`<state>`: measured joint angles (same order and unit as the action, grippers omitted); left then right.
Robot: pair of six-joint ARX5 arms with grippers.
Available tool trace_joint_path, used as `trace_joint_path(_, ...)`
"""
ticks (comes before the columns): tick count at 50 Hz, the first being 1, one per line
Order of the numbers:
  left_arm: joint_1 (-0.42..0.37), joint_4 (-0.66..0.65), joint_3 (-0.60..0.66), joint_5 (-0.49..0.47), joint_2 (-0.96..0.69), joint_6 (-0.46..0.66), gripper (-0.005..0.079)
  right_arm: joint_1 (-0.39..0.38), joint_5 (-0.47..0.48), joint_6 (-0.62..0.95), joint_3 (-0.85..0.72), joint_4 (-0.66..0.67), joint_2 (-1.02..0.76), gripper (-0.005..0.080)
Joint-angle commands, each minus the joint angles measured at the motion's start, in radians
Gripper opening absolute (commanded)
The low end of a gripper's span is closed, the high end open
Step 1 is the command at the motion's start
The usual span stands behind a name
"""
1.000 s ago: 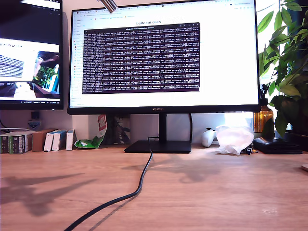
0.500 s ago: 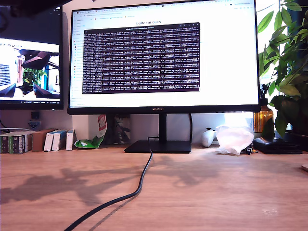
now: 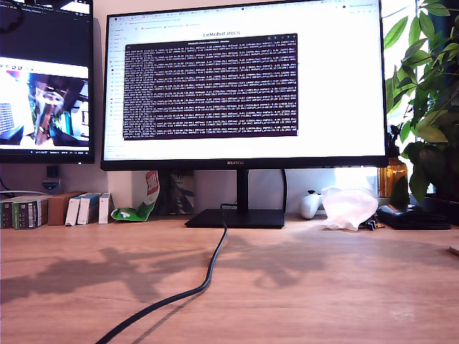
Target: Pick the metallic laser pointer with your right arm, pass it to your left arm, then place it down to the left side of the table
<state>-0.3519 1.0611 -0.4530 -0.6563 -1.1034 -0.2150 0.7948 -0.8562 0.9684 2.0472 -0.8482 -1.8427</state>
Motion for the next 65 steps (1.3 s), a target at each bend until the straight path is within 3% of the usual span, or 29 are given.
trace_joint_path(1,-0.004,0.004,-0.011,-0.010,-0.004,0.007,0.0143,0.010,-0.005,-0.003,0.008,0.018,-0.003,-0.0013)
trace_joint_path(8,-0.004,0.002,-0.011,-0.017,-0.004,0.007,-0.0021,0.009,-0.005,-0.003,0.008,0.034,-0.003,-0.0013)
trace_joint_path(16,-0.004,0.003,-0.011,-0.017,-0.004,0.008,-0.0022,0.009,-0.004,-0.004,0.008,0.035,-0.003,0.0004)
trace_joint_path(27,-0.003,0.011,-0.026,-0.017,-0.004,0.014,-0.0022,0.009,0.001,-0.004,0.008,0.023,-0.003,0.0227)
trace_joint_path(34,-0.003,0.009,-0.041,-0.016,-0.004,0.024,-0.0022,0.009,0.003,-0.004,0.008,0.020,-0.003,0.0306)
trace_joint_path(53,0.040,-0.124,-0.042,-0.005,-0.004,0.141,-0.0022,-0.016,0.003,-0.006,0.010,0.016,-0.003,0.0310)
trace_joint_path(65,0.136,-0.216,-0.042,0.003,-0.003,0.190,-0.0022,-0.081,0.003,-0.068,0.010,-0.013,-0.002,0.0309)
